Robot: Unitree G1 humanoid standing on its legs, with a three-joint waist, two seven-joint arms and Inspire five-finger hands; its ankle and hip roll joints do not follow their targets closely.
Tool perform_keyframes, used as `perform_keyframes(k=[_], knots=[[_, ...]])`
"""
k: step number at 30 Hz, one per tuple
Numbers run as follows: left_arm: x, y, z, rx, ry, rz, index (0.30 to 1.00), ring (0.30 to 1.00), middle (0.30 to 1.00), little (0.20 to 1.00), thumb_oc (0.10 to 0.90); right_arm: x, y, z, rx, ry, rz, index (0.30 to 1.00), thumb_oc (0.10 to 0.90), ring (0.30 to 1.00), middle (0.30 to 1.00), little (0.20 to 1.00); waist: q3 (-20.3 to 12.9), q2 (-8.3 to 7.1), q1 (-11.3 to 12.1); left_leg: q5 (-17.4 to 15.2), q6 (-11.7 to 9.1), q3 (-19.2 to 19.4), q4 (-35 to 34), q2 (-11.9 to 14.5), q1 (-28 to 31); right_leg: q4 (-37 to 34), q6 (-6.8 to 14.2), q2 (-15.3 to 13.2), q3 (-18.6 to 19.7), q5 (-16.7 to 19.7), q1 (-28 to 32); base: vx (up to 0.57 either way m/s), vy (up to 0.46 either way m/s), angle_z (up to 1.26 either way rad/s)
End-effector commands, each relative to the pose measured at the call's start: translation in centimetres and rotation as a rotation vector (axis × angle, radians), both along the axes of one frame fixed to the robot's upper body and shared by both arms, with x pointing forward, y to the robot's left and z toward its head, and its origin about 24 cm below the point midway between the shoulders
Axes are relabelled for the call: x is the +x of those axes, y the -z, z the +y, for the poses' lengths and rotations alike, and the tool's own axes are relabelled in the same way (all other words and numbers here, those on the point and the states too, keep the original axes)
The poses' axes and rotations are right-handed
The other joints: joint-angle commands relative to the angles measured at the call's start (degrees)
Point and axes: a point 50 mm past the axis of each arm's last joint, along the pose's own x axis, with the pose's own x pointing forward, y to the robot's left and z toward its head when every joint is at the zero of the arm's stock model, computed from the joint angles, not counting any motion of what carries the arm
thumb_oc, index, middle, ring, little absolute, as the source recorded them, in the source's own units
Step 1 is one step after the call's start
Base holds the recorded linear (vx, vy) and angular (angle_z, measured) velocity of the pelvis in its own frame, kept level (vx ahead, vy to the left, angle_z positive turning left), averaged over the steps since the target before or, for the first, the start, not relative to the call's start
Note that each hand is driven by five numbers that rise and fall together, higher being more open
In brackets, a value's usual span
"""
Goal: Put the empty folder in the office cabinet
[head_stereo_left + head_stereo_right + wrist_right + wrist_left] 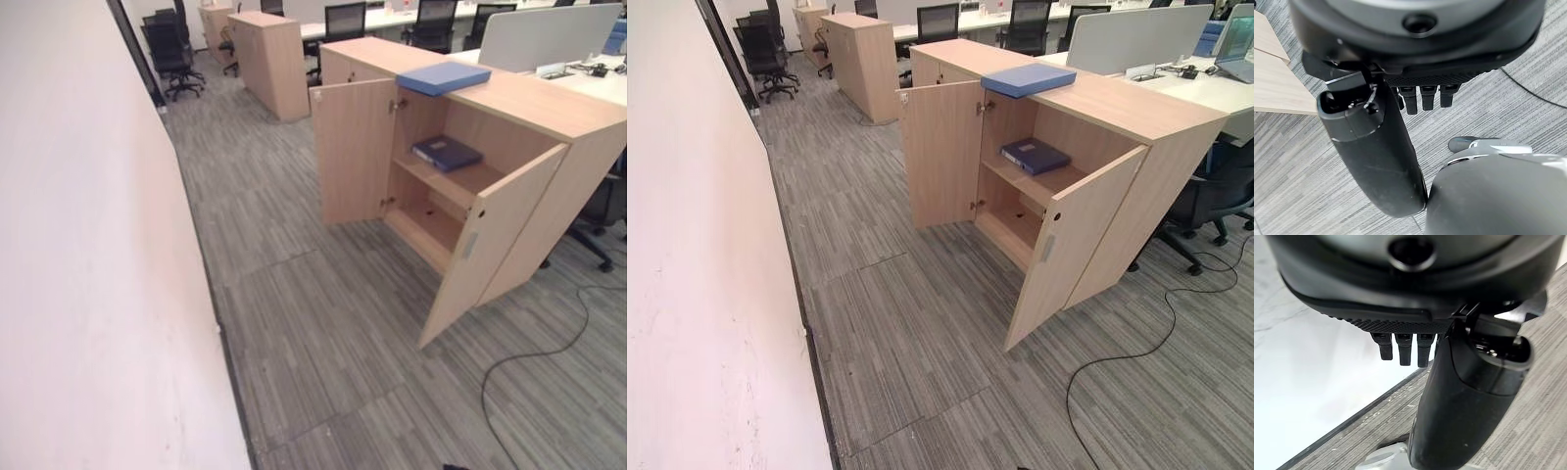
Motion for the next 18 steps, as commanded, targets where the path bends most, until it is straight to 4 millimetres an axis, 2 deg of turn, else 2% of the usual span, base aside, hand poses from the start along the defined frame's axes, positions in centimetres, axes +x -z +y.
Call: perform_keyframes(k=[1, 6, 8, 10, 11, 18], knots=[[1.9, -0.3, 0.4, 0.016, -0.022, -0.051, 0.9, 0.9, 0.9, 0.9, 0.8, 0.8, -0.3, -0.9, -0.051, -0.096, 0.004, 0.9, 0.8, 0.9, 0.9, 0.9, 0.0, -1.84, 0.0, -6.2, -2.8, 2.4, -0.6, 1.2, 3.0, -9.5, 6.9, -3.1, -1.9, 9.4, 0.8, 0.0, 0.0, 0.0], [0.1, 0.2, 0.0, -0.031, -0.021, 0.043, 0.9, 0.9, 0.9, 0.9, 0.8, 0.5, -0.3, -1.0, -0.05, -0.123, 0.021, 0.9, 0.8, 0.9, 0.9, 0.9, -0.2, -1.8, -0.3, -6.3, -2.9, 2.5, -0.6, 1.4, 3.3, -9.5, 6.8, -2.9, -1.7, 9.2, 1.1, 0.0, 0.0, 0.0], [0.1, 0.2, -0.1, -0.035, -0.012, 0.044, 0.9, 0.9, 0.9, 0.9, 0.8, 0.9, -0.4, -1.0, -0.063, -0.137, 0.01, 0.9, 0.8, 0.9, 0.9, 0.9, -0.2, -1.77, -0.4, -6.4, -2.9, 2.8, -0.6, 1.5, 3.5, -9.5, 6.8, -2.8, -1.5, 9.2, 1.2, 0.01, -0.011, -0.02], [0.3, 0.1, -0.1, -0.011, 0.016, 0.04, 0.9, 0.9, 0.9, 0.9, 0.8, 1.8, -0.7, -1.3, -0.178, -0.274, 0.011, 0.9, 0.8, 0.9, 0.9, 0.9, 0.0, -1.67, -0.3, -6.5, -2.9, 2.6, -0.6, 1.6, 3.5, -9.5, 6.8, -2.7, -1.6, 9.2, 1.2, 0.01, -0.016, -0.02], [0.6, 0.1, -0.1, 0.0, 0.026, 0.033, 0.9, 0.9, 0.9, 0.9, 0.8, 2.3, -0.8, -1.2, -0.176, -0.281, -0.001, 0.9, 0.8, 0.9, 0.9, 0.9, 0.2, -1.65, -0.3, -6.4, -2.9, 2.5, -0.6, 1.6, 3.5, -9.5, 6.7, -2.6, -1.5, 9.2, 1.1, 0.01, -0.029, -0.03], [0.7, 0.1, -0.3, -0.036, -0.02, 0.02, 0.9, 0.9, 0.9, 0.9, 0.8, 1.8, -0.6, -0.9, -0.146, -0.338, 0.028, 0.9, 0.8, 0.9, 0.9, 0.9, 0.7, -1.89, -0.3, -6.4, -3.1, 2.1, -0.6, 2.0, 3.8, -9.5, 6.4, -2.5, -1.6, 8.7, 1.5, 0.04, -0.053, -0.01]])
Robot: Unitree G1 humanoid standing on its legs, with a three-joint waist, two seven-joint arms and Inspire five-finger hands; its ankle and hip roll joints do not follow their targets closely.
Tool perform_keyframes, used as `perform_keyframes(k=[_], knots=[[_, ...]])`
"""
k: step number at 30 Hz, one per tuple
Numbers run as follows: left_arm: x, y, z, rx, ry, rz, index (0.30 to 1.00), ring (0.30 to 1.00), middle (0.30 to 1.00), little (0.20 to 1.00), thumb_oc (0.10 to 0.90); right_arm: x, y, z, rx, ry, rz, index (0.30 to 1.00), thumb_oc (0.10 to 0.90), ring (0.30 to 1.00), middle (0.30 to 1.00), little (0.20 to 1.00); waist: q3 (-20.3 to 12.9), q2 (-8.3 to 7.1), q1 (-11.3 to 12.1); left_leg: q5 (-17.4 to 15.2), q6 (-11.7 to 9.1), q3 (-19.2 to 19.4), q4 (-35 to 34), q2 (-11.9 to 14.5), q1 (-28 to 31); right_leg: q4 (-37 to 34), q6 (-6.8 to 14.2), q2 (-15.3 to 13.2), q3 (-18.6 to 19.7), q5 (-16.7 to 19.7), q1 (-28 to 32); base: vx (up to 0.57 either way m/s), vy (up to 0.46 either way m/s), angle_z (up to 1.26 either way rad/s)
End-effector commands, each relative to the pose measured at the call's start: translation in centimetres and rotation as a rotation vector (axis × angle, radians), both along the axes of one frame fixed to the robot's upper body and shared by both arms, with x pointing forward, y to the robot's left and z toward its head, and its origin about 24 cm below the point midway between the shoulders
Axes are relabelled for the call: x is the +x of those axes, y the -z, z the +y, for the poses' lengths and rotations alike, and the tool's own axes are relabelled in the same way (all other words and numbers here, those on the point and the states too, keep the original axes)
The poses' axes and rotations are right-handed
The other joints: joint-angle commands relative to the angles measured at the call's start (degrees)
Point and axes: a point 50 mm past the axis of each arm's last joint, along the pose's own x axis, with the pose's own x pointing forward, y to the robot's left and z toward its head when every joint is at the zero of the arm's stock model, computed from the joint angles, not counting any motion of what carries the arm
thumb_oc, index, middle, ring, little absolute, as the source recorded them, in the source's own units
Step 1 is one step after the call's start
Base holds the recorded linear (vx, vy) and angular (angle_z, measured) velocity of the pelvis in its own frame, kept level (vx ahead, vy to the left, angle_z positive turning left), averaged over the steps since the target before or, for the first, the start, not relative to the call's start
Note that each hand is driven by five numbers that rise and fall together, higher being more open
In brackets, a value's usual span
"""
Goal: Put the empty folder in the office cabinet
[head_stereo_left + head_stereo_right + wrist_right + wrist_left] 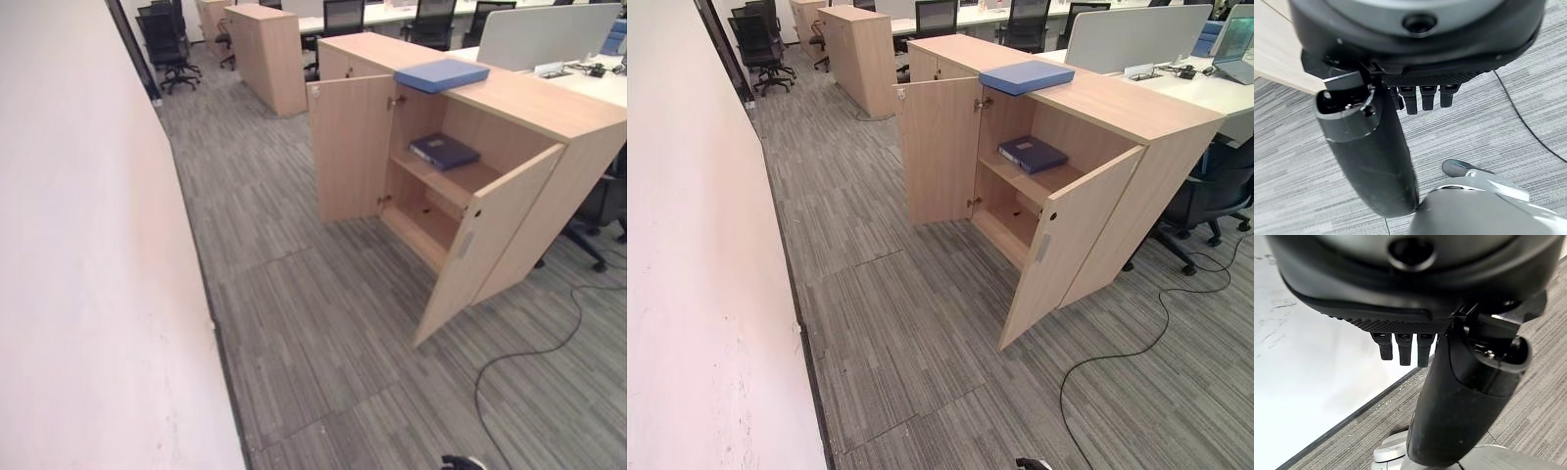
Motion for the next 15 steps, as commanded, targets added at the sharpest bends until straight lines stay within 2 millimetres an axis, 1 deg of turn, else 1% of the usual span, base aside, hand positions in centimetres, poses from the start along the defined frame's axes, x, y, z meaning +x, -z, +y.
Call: perform_keyframes(k=[1, 3, 4, 5, 6, 7, 8, 9, 10, 11, 12, 14, 15], knots=[[1.8, -0.1, -0.3, 0.001, -0.014, -0.039, 0.9, 0.9, 0.9, 0.9, 0.8, 0.7, -0.4, -0.8, -0.046, -0.117, 0.013, 0.9, 0.8, 0.9, 0.9, 0.9, 0.6, -1.95, -0.3, -5.8, -2.2, 1.9, -0.6, 1.3, 3.1, -7.0, 6.5, -3.4, -2.0, 7.7, -0.3, 0.04, -0.066, 0.02], [2.2, -0.2, 0.0, 0.02, -0.026, -0.045, 0.9, 0.9, 0.9, 0.9, 0.8, 1.4, -0.5, -0.9, -0.047, -0.118, -0.002, 0.9, 0.8, 0.9, 0.9, 0.9, 1.7, -2.23, -0.2, -5.2, -2.3, 1.7, -0.6, 1.7, 3.8, -7.0, 5.8, -3.2, -1.9, 7.7, 0.2, 0.05, -0.122, 0.03], [3.0, -0.3, 0.1, 0.015, -0.047, -0.071, 0.9, 0.9, 0.9, 0.9, 0.8, 1.7, -0.6, -1.0, -0.054, -0.12, -0.003, 0.9, 0.8, 0.9, 0.9, 0.9, 3.1, -2.9, 0.0, -7.4, -2.5, 1.8, 6.5, 1.9, 0.3, -4.6, 5.1, -3.7, -2.0, 6.6, -0.7, -0.02, -0.134, 0.06], [3.4, -0.4, 0.1, 0.011, -0.055, -0.085, 0.9, 0.9, 0.9, 0.9, 0.8, 1.9, -0.7, -1.1, -0.058, -0.127, -0.005, 0.9, 0.8, 0.9, 0.9, 0.9, 3.8, -3.09, 0.0, -8.5, -2.7, 2.0, 11.3, 1.8, -2.3, -3.4, 4.7, -4.0, -2.0, 5.9, -1.2, -0.05, -0.146, 0.18], [4.1, -0.5, 0.1, 0.009, -0.055, -0.112, 0.9, 0.9, 0.9, 0.9, 0.8, 2.2, -0.8, -1.3, -0.069, -0.154, -0.005, 0.9, 0.8, 0.9, 0.9, 0.9, 5.2, -3.39, 0.4, -8.6, -3.0, 2.4, 19.1, 2.0, -5.9, -1.8, 3.7, -4.4, -2.3, 4.6, -1.3, -0.04, -0.103, 0.24], [4.5, -0.6, -0.1, 0.008, -0.052, -0.129, 0.9, 0.9, 0.9, 0.9, 0.8, 2.3, -0.9, -1.6, -0.083, -0.169, -0.003, 0.9, 0.8, 0.9, 0.9, 0.9, 6.2, -3.41, 0.7, -7.1, -3.0, 2.1, 22.5, 2.3, -8.0, -1.2, 3.2, -4.4, -2.5, 4.0, -1.1, -0.01, -0.094, 0.17], [4.8, -0.6, -0.1, 0.009, -0.056, -0.139, 0.9, 0.9, 0.9, 0.9, 0.8, 2.4, -1.0, -1.9, -0.097, -0.172, 0.0, 0.9, 0.8, 0.9, 0.9, 0.9, 6.7, -3.33, 0.9, -5.6, -3.0, 1.2, 24.1, 2.1, -10.3, -0.7, 2.9, -4.4, -2.8, 3.5, -1.2, 0.01, -0.036, 0.1], [4.8, -0.7, 0.0, 0.012, -0.058, -0.141, 0.9, 0.9, 0.9, 0.9, 0.8, 2.3, -1.0, -2.1, -0.104, -0.17, 0.006, 0.9, 0.8, 0.9, 0.9, 0.9, 6.8, -3.4, 1.1, -5.4, -2.8, 0.7, 24.0, 1.6, -12.6, -0.3, 2.9, -4.7, -2.9, 3.1, -1.3, 0.08, -0.005, 0.05], [4.7, -0.7, 0.0, 0.013, -0.066, -0.141, 0.9, 0.9, 0.9, 0.9, 0.8, 2.1, -1.0, -2.3, -0.107, -0.17, 0.013, 0.9, 0.8, 0.9, 0.9, 0.9, 6.6, -3.59, 1.2, -5.4, -2.6, 0.4, 22.0, 1.1, -14.1, -0.4, 3.1, -5.0, -2.9, 2.8, -1.2, 0.13, 0.019, 0.15], [4.5, -0.6, 0.1, 0.014, -0.07, -0.138, 0.9, 0.9, 0.9, 0.9, 0.8, 1.9, -1.0, -2.4, -0.106, -0.175, 0.02, 0.9, 0.8, 0.9, 0.9, 0.9, 6.4, -3.63, 1.4, -4.5, -2.6, 0.1, 19.1, 1.2, -14.4, -0.6, 3.3, -5.0, -2.8, 2.7, -1.1, 0.17, 0.031, 0.06], [4.5, -0.6, 0.1, 0.015, -0.073, -0.138, 0.9, 0.9, 0.9, 0.9, 0.8, 1.7, -1.0, -2.5, -0.112, -0.182, 0.027, 0.9, 0.8, 0.9, 0.9, 0.9, 6.4, -3.45, 1.5, -2.3, -3.0, -0.3, 16.4, 1.5, -14.8, -0.9, 3.4, -4.9, -2.8, 2.5, -0.9, 0.17, 0.043, 0.05], [4.1, -0.6, 0.3, 0.015, -0.076, -0.13, 0.9, 0.9, 0.9, 0.9, 0.8, 1.3, -0.9, -2.7, -0.121, -0.202, 0.045, 0.9, 0.8, 0.9, 0.9, 0.9, 6.6, -2.59, 2.0, 3.3, -4.1, -1.0, 8.7, 3.1, -16.2, -1.5, 3.4, -4.4, -2.6, 2.1, 0.1, 0.2, 0.065, -0.03], [3.9, -0.6, 0.4, 0.019, -0.076, -0.126, 0.9, 0.9, 0.9, 0.9, 0.8, 1.2, -0.9, -2.7, -0.122, -0.203, 0.05, 0.9, 0.8, 0.9, 0.9, 0.9, 6.6, -2.24, 2.3, 4.8, -4.6, -1.1, 4.9, 3.5, -16.4, -1.6, 3.5, -4.2, -2.5, 1.8, 0.6, 0.23, 0.085, -0.06]])
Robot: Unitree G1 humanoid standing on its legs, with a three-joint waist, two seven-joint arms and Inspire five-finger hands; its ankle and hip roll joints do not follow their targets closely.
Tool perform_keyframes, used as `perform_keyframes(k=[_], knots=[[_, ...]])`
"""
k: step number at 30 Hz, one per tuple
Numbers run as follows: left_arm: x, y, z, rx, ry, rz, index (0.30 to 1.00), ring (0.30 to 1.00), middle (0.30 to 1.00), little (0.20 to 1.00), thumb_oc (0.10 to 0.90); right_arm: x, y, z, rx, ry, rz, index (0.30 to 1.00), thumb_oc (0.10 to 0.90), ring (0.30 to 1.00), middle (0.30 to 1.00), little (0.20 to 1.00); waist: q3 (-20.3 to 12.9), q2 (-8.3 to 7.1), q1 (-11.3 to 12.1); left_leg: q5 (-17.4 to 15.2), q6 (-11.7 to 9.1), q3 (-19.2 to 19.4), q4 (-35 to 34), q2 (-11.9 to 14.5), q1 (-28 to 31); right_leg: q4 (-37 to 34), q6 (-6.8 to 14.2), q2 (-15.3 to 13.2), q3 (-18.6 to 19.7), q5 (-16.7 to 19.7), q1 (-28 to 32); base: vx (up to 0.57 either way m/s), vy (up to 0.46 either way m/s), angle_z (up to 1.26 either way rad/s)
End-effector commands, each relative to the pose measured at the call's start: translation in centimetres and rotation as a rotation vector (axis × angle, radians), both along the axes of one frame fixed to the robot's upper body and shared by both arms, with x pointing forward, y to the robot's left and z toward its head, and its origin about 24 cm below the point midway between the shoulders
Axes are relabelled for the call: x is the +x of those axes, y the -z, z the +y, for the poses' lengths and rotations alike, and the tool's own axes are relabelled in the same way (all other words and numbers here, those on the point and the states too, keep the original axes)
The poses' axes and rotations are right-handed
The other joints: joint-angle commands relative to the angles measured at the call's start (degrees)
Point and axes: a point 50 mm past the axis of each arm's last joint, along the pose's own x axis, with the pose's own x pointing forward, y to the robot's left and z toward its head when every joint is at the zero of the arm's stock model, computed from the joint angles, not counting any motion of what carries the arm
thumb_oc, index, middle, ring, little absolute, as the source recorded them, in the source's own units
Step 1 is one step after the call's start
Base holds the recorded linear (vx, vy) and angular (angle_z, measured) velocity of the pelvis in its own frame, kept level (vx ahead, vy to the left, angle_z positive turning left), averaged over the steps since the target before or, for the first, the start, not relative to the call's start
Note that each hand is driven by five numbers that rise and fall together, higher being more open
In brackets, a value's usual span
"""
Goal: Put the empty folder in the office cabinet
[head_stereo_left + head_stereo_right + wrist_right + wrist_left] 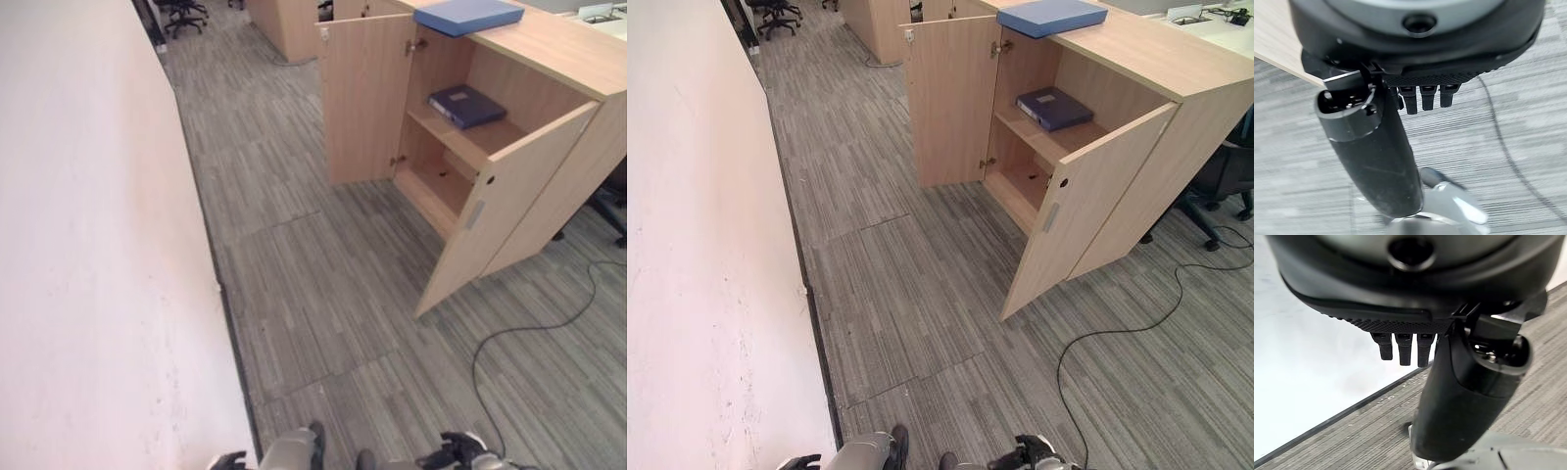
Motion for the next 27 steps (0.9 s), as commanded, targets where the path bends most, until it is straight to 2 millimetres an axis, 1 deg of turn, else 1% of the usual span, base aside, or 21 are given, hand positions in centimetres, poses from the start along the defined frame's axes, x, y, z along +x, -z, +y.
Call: perform_keyframes(k=[1, 2, 3, 4, 5, 7, 8, 9, 10, 13, 15, 16, 17, 18, 20, 21, 22, 23, 24, 25, 27], knots=[[-0.2, 0.0, 0.3, 0.018, -0.035, -0.011, 0.9, 0.9, 0.9, 0.9, 0.8, -1.6, 0.0, -1.5, -0.052, -0.049, 0.051, 0.9, 0.8, 0.9, 0.9, 0.9, -1.8, 0.35, 1.0, 2.8, 0.7, -0.5, -5.6, 1.6, 0.0, -2.7, 7.1, -3.4, -0.9, 0.2, 3.0, 0.28, 0.112, -0.04], [-0.6, 0.0, 0.3, 0.02, -0.04, 0.001, 0.9, 0.9, 0.9, 0.9, 0.8, -1.9, 0.0, -1.5, -0.053, -0.045, 0.061, 0.9, 0.8, 0.9, 0.9, 0.9, -1.7, 0.59, 1.3, 3.5, 0.2, -0.8, -7.8, 1.9, 0.0, -3.3, 7.5, -3.2, -0.3, -0.1, 4.3, 0.3, 0.126, -0.04], [-1.1, 0.1, 0.3, 0.017, -0.052, 0.016, 0.9, 0.9, 0.9, 0.9, 0.8, -2.1, 0.1, -1.6, -0.054, -0.043, 0.068, 0.9, 0.8, 0.9, 0.9, 0.9, -1.9, 0.88, 1.4, 3.6, -0.3, -1.2, -7.8, 2.2, -0.4, -3.8, 7.8, -3.0, 0.3, -0.4, 5.4, 0.32, 0.128, -0.05], [-1.9, 0.3, 0.3, 0.018, -0.052, 0.044, 0.9, 0.9, 0.9, 0.9, 0.8, -2.4, 0.2, -1.5, -0.052, -0.053, 0.084, 0.9, 0.8, 0.9, 0.9, 0.9, -2.5, 1.32, 1.5, 3.2, -0.2, -1.6, -7.8, 2.4, 0.1, -4.2, 8.1, -2.7, 1.1, -0.7, 6.2, 0.32, 0.133, -0.13], [-2.5, 0.4, 0.2, 0.023, -0.05, 0.068, 0.9, 0.9, 0.9, 0.9, 0.8, -2.6, 0.2, -1.5, -0.053, -0.055, 0.094, 0.9, 0.8, 0.9, 0.9, 0.9, -3.0, 1.65, 1.6, 4.5, -0.7, -1.8, -7.8, 2.7, 0.4, -4.8, 8.3, -2.6, 1.5, -1.0, 7.0, 0.36, 0.167, -0.57], [-3.5, 0.4, 0.5, 0.033, -0.045, 0.116, 0.9, 0.9, 0.9, 0.9, 0.8, -2.8, 0.3, -1.5, -0.059, -0.072, 0.121, 0.9, 0.8, 0.9, 0.9, 0.9, -3.8, 1.63, 1.7, 4.6, -0.3, -0.1, -7.8, 2.5, 1.2, -6.1, 9.1, -4.1, 2.6, -0.9, 8.0, 0.35, 0.217, -0.74], [-3.7, 0.4, 0.6, 0.038, -0.039, 0.126, 0.9, 0.9, 0.9, 0.9, 0.8, -2.9, 0.4, -1.4, -0.06, -0.077, 0.126, 0.9, 0.8, 0.9, 0.9, 0.9, -4.1, 1.49, 1.7, 4.6, -0.1, 0.9, -7.8, 2.4, 1.4, -6.5, 9.3, -4.8, 2.8, -0.6, 7.9, 0.19, 0.141, -0.43], [-3.7, 0.4, 0.6, 0.038, -0.039, 0.126, 0.9, 0.9, 0.9, 0.9, 0.8, -2.9, 0.4, -1.4, -0.059, -0.077, 0.126, 0.9, 0.8, 0.9, 0.9, 0.9, -4.1, 1.47, 1.8, 4.6, -0.1, 1.0, -7.8, 2.4, 1.4, -6.5, 9.3, -4.9, 2.9, -0.6, 7.9, 0.25, 0.216, -0.39], [-3.8, 0.4, 0.7, 0.045, -0.015, 0.137, 0.9, 0.9, 0.9, 0.9, 0.8, -2.5, 0.3, -1.3, -0.059, -0.088, 0.127, 0.9, 0.8, 0.9, 0.9, 0.9, -4.5, 1.02, 2.1, 3.5, 0.7, 2.9, -6.3, 1.7, 0.7, -7.3, 10.5, -6.7, 3.0, 0.0, 7.4, 0.25, 0.249, -0.38], [-2.8, 0.2, 1.3, 0.071, 0.008, 0.112, 0.9, 0.9, 0.9, 0.9, 0.8, -0.9, -0.1, -1.4, -0.071, -0.128, 0.099, 0.9, 0.8, 0.9, 0.9, 0.9, -5.0, 0.74, 2.8, 0.8, 2.7, 4.6, -3.8, 0.2, -1.2, -6.1, 12.4, -9.7, 2.6, 1.2, 5.1, 0.23, 0.278, -0.46], [-1.7, -0.1, 1.6, 0.075, -0.007, 0.068, 0.9, 0.9, 0.9, 0.9, 0.8, 0.9, -0.6, -1.3, -0.074, -0.129, 0.041, 0.9, 0.8, 0.9, 0.9, 0.9, -4.9, 0.8, 3.5, -1.3, 4.3, 5.3, -2.2, -1.0, -1.7, -1.9, 13.3, -11.6, 1.7, 2.3, 2.6, 0.18, 0.241, -0.31], [-1.7, -0.1, 1.6, 0.075, -0.007, 0.068, 0.9, 0.9, 0.9, 0.9, 0.8, 0.9, -0.6, -1.3, -0.074, -0.129, 0.041, 0.9, 0.8, 0.9, 0.9, 0.9, -4.9, 0.79, 3.5, -1.4, 4.3, 5.3, -2.1, -1.1, -1.8, -1.8, 13.3, -11.7, 1.8, 2.3, 2.5, 0.21, 0.285, -0.04], [-1.3, -0.2, 1.8, 0.079, -0.019, 0.051, 0.9, 0.9, 0.9, 0.9, 0.8, 1.9, -0.9, -1.1, -0.063, -0.117, -0.003, 0.9, 0.8, 0.9, 0.9, 0.9, -4.4, 1.04, 3.8, -3.2, 5.8, 5.4, -1.4, -2.5, -0.9, 4.5, 14.0, -13.4, 0.9, 4.7, 0.4, 0.1, 0.147, 0.0], [-1.3, -0.2, 1.8, 0.078, -0.019, 0.051, 0.9, 0.9, 0.9, 0.9, 0.8, 1.9, -0.9, -1.1, -0.063, -0.117, -0.003, 0.9, 0.8, 0.9, 0.9, 0.9, -4.5, 1.09, 3.8, -3.2, 5.7, 5.4, -1.4, -2.5, -1.1, 4.5, 14.0, -13.4, 1.0, 4.8, 0.2, 0.14, 0.232, 0.0], [-1.3, -0.2, 2.0, 0.082, -0.021, 0.051, 0.9, 0.9, 0.9, 0.9, 0.8, 3.0, -1.1, -0.6, -0.054, -0.134, -0.039, 0.9, 0.8, 0.9, 0.9, 0.9, -3.7, 1.58, 3.7, -4.8, 7.4, 5.5, -1.2, -3.6, 0.8, 13.7, 13.7, -15.3, 0.5, 9.4, -3.9, 0.08, 0.191, -0.01], [-1.4, -0.2, 2.0, 0.086, -0.016, 0.055, 0.9, 0.9, 0.9, 0.9, 0.8, 3.5, -1.2, -0.3, -0.051, -0.144, -0.057, 0.9, 0.8, 0.9, 0.9, 0.9, -3.3, 1.8, 3.6, -5.7, 8.0, 5.8, -1.1, -4.1, 2.0, 16.7, 13.3, -16.2, -0.5, 10.9, -4.9, 0.18, 0.251, -0.02], [-1.5, -0.2, 2.2, 0.097, -0.008, 0.065, 0.9, 0.9, 0.9, 0.9, 0.8, 4.4, -1.5, 0.4, -0.038, -0.158, -0.092, 0.9, 0.8, 0.9, 0.9, 0.9, -2.3, 1.98, 3.5, -7.7, 8.5, 5.7, -1.4, -5.0, 5.2, 22.3, 12.6, -18.3, -2.1, 12.7, -7.3, 0.15, 0.18, 0.03], [-1.5, -0.2, 2.2, 0.097, -0.008, 0.065, 0.9, 0.9, 0.9, 0.9, 0.8, 4.4, -1.5, 0.4, -0.038, -0.158, -0.092, 0.9, 0.8, 0.9, 0.9, 0.9, -2.3, 1.96, 3.5, -7.7, 8.5, 5.7, -1.4, -5.0, 5.3, 22.3, 12.6, -18.3, -2.1, 12.6, -7.2, 0.16, 0.143, 0.1], [-1.5, -0.3, 2.3, 0.103, -0.003, 0.068, 0.9, 0.9, 0.9, 0.9, 0.8, 5.0, -1.6, 0.8, -0.03, -0.168, -0.113, 0.9, 0.8, 0.9, 0.9, 0.9, -2.1, 2.19, 3.4, -8.3, 8.5, 5.7, -1.6, -4.9, 6.3, 22.8, 12.1, -18.3, -3.1, 12.6, -8.5, 0.1, 0.037, 0.2], [-1.4, -0.3, 2.4, 0.11, 0.002, 0.066, 0.9, 0.9, 0.9, 0.9, 0.8, 5.7, -1.9, 1.2, -0.023, -0.18, -0.14, 0.9, 0.8, 0.9, 0.9, 0.9, -1.7, 2.57, 3.2, -8.8, 8.4, 5.3, -1.4, -4.5, 7.1, 22.4, 11.4, -17.4, -3.8, 10.8, -10.1, 0.13, 0.031, 0.16], [-1.4, -0.3, 2.5, 0.114, 0.006, 0.067, 0.9, 0.9, 0.9, 0.9, 0.8, 6.6, -2.3, 1.6, -0.016, -0.197, -0.175, 0.9, 0.8, 0.9, 0.9, 0.9, -0.7, 2.99, 2.8, -9.3, 8.4, 4.8, -0.7, -4.1, 8.1, 20.5, 11.1, -15.8, -4.0, 9.1, -12.0, 0.1, -0.018, 0.09]])
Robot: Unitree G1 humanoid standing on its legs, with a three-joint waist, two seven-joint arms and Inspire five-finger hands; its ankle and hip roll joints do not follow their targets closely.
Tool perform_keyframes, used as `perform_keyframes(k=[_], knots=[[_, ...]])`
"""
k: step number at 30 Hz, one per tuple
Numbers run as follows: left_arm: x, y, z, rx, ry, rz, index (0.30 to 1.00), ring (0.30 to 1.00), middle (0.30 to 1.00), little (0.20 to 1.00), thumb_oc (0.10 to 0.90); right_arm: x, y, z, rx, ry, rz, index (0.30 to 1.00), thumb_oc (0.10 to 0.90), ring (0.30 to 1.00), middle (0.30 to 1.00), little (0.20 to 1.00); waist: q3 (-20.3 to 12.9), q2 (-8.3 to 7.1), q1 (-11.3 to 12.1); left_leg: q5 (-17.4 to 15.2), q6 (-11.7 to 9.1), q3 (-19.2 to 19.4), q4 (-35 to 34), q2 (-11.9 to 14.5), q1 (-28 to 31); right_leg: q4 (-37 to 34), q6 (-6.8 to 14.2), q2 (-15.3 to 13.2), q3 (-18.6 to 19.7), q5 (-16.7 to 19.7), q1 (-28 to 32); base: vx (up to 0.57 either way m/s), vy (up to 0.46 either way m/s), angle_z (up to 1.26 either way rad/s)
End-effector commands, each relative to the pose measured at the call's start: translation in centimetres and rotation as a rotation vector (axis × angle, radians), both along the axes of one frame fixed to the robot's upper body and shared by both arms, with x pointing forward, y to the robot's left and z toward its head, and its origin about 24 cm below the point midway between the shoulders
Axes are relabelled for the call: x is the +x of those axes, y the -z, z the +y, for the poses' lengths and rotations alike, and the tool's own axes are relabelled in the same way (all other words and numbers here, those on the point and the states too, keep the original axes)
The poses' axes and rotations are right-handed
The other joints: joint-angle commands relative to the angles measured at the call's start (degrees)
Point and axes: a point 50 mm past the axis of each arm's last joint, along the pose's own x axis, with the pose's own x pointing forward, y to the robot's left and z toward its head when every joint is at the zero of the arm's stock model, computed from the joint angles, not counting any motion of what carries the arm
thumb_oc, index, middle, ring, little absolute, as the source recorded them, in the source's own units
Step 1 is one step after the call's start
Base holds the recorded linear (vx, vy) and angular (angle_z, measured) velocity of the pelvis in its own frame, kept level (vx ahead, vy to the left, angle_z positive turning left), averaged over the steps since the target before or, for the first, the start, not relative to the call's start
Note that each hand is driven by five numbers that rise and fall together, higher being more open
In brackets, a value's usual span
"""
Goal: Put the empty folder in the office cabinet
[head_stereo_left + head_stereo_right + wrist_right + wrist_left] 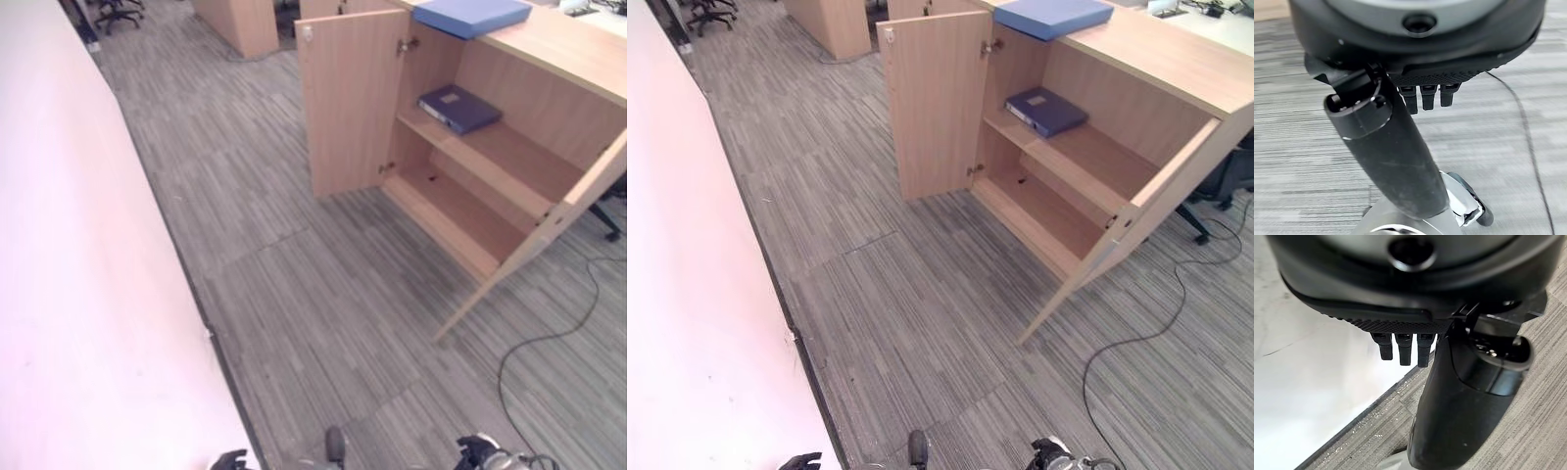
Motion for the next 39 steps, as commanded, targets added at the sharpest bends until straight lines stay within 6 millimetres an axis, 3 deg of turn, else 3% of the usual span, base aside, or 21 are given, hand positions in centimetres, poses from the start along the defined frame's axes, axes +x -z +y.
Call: perform_keyframes(k=[1, 2, 6, 9, 13, 17, 19, 22, 23, 26, 27, 29, 31, 32, 34, 36, 37, 38, 39], knots=[[-1.6, -0.4, 3.0, 0.11, -0.046, 0.051, 0.9, 0.9, 0.9, 0.9, 0.8, 5.0, -1.5, 3.4, 0.13, -0.03, -0.203, 0.9, 0.8, 0.9, 0.9, 0.9, 5.1, 2.08, -0.1, -6.0, -5.5, -2.3, 6.8, 4.9, -2.1, -17.9, -0.6, 4.3, -1.0, 16.1, -0.3, 0.05, -0.038, 0.12], [-1.5, -0.4, 3.0, 0.111, -0.045, 0.049, 0.9, 0.9, 0.9, 0.9, 0.8, 5.6, -1.8, 3.6, 0.134, -0.04, -0.226, 0.9, 0.8, 0.9, 0.9, 0.9, 5.7, 2.14, -0.4, -5.5, -5.4, -2.3, 6.8, 5.0, -2.1, -20.8, -1.0, 5.7, -1.1, 16.7, -1.9, 0.06, -0.049, 0.22], [-1.1, -0.5, 3.0, 0.108, -0.047, 0.034, 0.9, 0.9, 0.9, 0.9, 0.8, 7.0, -2.7, 3.9, 0.156, -0.051, -0.288, 0.9, 0.8, 0.9, 0.9, 0.9, 7.6, 0.72, -2.3, -6.8, -5.9, -3.7, 6.9, 3.5, 1.1, -33.6, 0.5, 10.2, 1.2, 20.6, -5.4, 0.16, -0.078, 0.05], [-1.6, -0.5, 3.2, 0.11, -0.052, 0.053, 0.9, 0.9, 0.9, 0.9, 0.8, 5.8, -2.0, 3.4, 0.148, -0.033, -0.242, 0.9, 0.8, 0.9, 0.9, 0.9, 6.8, -0.82, -2.8, -9.4, -6.2, -7.0, 7.2, 1.7, 3.9, -40.8, 1.4, 12.2, 3.9, 22.8, -4.5, 0.29, -0.123, 0.41], [-2.4, -0.2, 2.8, 0.097, -0.077, 0.071, 0.9, 0.9, 0.9, 0.9, 0.8, 4.0, -1.2, 2.4, 0.113, -0.01, -0.169, 0.9, 0.8, 0.9, 0.9, 0.9, 4.8, -0.65, -2.4, -11.1, -6.7, -8.4, 7.7, 2.3, 5.9, -39.7, 0.7, 12.0, 2.0, 23.5, -2.9, 0.33, -0.148, 0.75], [-2.6, -0.1, 2.3, 0.091, -0.061, 0.083, 0.9, 0.9, 0.9, 0.9, 0.8, 1.9, -0.4, 1.3, 0.086, 0.051, -0.1, 0.9, 0.8, 0.9, 0.9, 0.9, 3.5, 0.15, -2.9, -11.8, -7.6, -10.7, 7.3, 4.2, 7.4, -36.8, -0.2, 12.5, 1.0, 21.0, -2.6, 0.33, -0.148, 0.62], [-1.7, -0.2, 2.1, 0.096, -0.035, 0.063, 0.9, 0.9, 0.9, 0.9, 0.8, 1.1, -0.2, 0.8, 0.077, 0.105, -0.08, 0.9, 0.8, 0.9, 0.9, 0.9, 3.7, 0.52, -3.3, -12.0, -7.9, -11.1, 7.0, 5.0, 7.5, -33.9, -0.8, 12.5, 0.5, 19.2, -3.8, 0.25, -0.134, 0.27], [2.5, -0.9, 1.5, 0.095, 0.035, -0.061, 0.9, 0.9, 0.9, 0.9, 0.8, -0.6, 0.1, -0.5, 0.043, 0.185, -0.027, 0.9, 0.8, 0.9, 0.9, 0.9, 5.4, 1.17, -4.3, -13.1, -8.7, -11.1, 9.3, 6.7, 6.5, -26.6, -2.4, 12.0, -0.4, 14.4, -6.7, 0.22, -0.153, 0.16], [2.5, -0.9, 1.5, 0.096, 0.035, -0.061, 0.9, 0.9, 0.9, 0.9, 0.8, -0.6, 0.1, -0.5, 0.044, 0.185, -0.027, 0.9, 0.8, 0.9, 0.9, 0.9, 5.3, 1.09, -4.4, -13.1, -8.6, -11.1, 9.3, 6.6, 6.3, -26.6, -2.3, 11.9, -0.4, 14.5, -6.9, 0.23, -0.185, 0.11], [3.8, -1.3, 1.4, 0.104, 0.071, -0.102, 0.9, 0.9, 0.9, 0.9, 0.8, -2.5, 0.5, -1.2, 0.032, 0.259, 0.023, 0.9, 0.8, 0.9, 0.9, 0.9, 6.5, 0.33, -4.4, -8.1, -10.9, -9.5, 23.6, 7.7, 1.8, -28.2, -4.3, 13.7, -0.1, 12.1, -2.6, 0.16, -0.149, 0.24], [3.8, -1.3, 1.4, 0.105, 0.071, -0.102, 0.9, 0.9, 0.9, 0.9, 0.8, -2.5, 0.5, -1.2, 0.032, 0.259, 0.023, 0.9, 0.8, 0.9, 0.9, 0.9, 6.4, 0.26, -4.5, -8.0, -10.9, -9.6, 23.6, 7.6, 1.6, -28.3, -4.3, 13.6, -0.1, 12.2, -2.7, 0.09, -0.119, -0.01], [3.7, -1.2, 1.2, 0.098, 0.064, -0.102, 0.9, 0.9, 0.9, 0.9, 0.8, -3.1, 0.6, -1.3, 0.036, 0.289, 0.031, 0.9, 0.8, 0.9, 0.9, 0.9, 6.8, -0.51, -4.2, -5.0, -10.8, -8.7, 32.2, 7.8, -2.1, -30.0, -5.5, 14.6, 0.1, 11.5, 0.3, 0.15, -0.146, -0.16], [3.5, -1.1, 1.1, 0.093, 0.055, -0.096, 0.9, 0.9, 0.9, 0.9, 0.8, -3.3, 0.6, -1.5, 0.036, 0.303, 0.033, 0.9, 0.8, 0.9, 0.9, 0.9, 7.0, -0.96, -3.8, -4.3, -10.1, -6.9, 35.2, 8.8, -4.5, -30.8, -6.1, 14.7, 0.3, 10.6, 2.8, 0.2, -0.115, -0.14], [3.1, -1.0, 1.1, 0.09, 0.034, -0.091, 0.9, 0.9, 0.9, 0.9, 0.8, -3.4, 0.6, -1.5, 0.041, 0.316, 0.036, 0.9, 0.8, 0.9, 0.9, 0.9, 6.5, -1.7, -3.2, -6.7, -9.0, -5.9, 33.5, 8.6, -7.8, -32.0, -6.0, 13.9, 0.6, 9.9, 5.0, 0.2, -0.028, -0.08], [2.7, -1.0, 1.2, 0.091, 0.011, -0.094, 0.9, 0.9, 0.9, 0.9, 0.8, -3.6, 0.7, -1.5, 0.045, 0.32, 0.039, 0.9, 0.8, 0.9, 0.9, 0.9, 5.9, -2.04, -2.7, -7.4, -8.9, -5.8, 28.4, 8.8, -8.9, -32.9, -5.5, 13.1, 0.5, 9.4, 6.7, 0.23, -0.007, -0.06], [2.0, -0.8, 1.2, 0.085, -0.023, -0.093, 0.9, 0.9, 0.9, 0.9, 0.8, -4.0, 0.8, -1.4, 0.053, 0.335, 0.038, 0.9, 0.8, 0.9, 0.9, 0.9, 5.2, -1.74, -2.1, -2.6, -10.3, -6.2, 17.8, 10.3, -10.5, -33.7, -5.2, 12.8, 0.2, 8.4, 9.0, 0.23, 0.038, -0.1], [1.8, -0.8, 1.2, 0.083, -0.041, -0.094, 0.9, 0.9, 0.9, 0.9, 0.8, -4.2, 0.9, -1.3, 0.056, 0.339, 0.038, 0.9, 0.8, 0.9, 0.9, 0.9, 4.9, -1.24, -1.8, 1.6, -11.3, -6.9, 12.3, 11.3, -11.3, -34.2, -5.2, 13.1, 0.0, 8.1, 10.2, 0.4, 0.107, -0.03], [1.3, -0.7, 1.3, 0.077, -0.077, -0.089, 0.9, 0.9, 0.9, 0.9, 0.8, -4.7, 1.0, -1.3, 0.055, 0.349, 0.051, 0.9, 0.8, 0.9, 0.9, 0.9, 4.8, -0.27, -1.0, 6.1, -12.7, -8.6, 2.4, 12.7, -12.1, -34.6, -4.8, 13.6, 0.7, 6.9, 13.2, 0.32, 0.091, 0.07], [1.3, -0.7, 1.3, 0.077, -0.077, -0.089, 0.9, 0.9, 0.9, 0.9, 0.8, -4.7, 1.0, -1.3, 0.055, 0.349, 0.051, 0.9, 0.8, 0.9, 0.9, 0.9, 4.7, -0.23, -1.1, 6.2, -12.7, -8.7, 2.3, 12.8, -12.1, -34.6, -4.9, 13.7, 0.7, 7.0, 13.1, 0.35, 0.113, 0.15]])
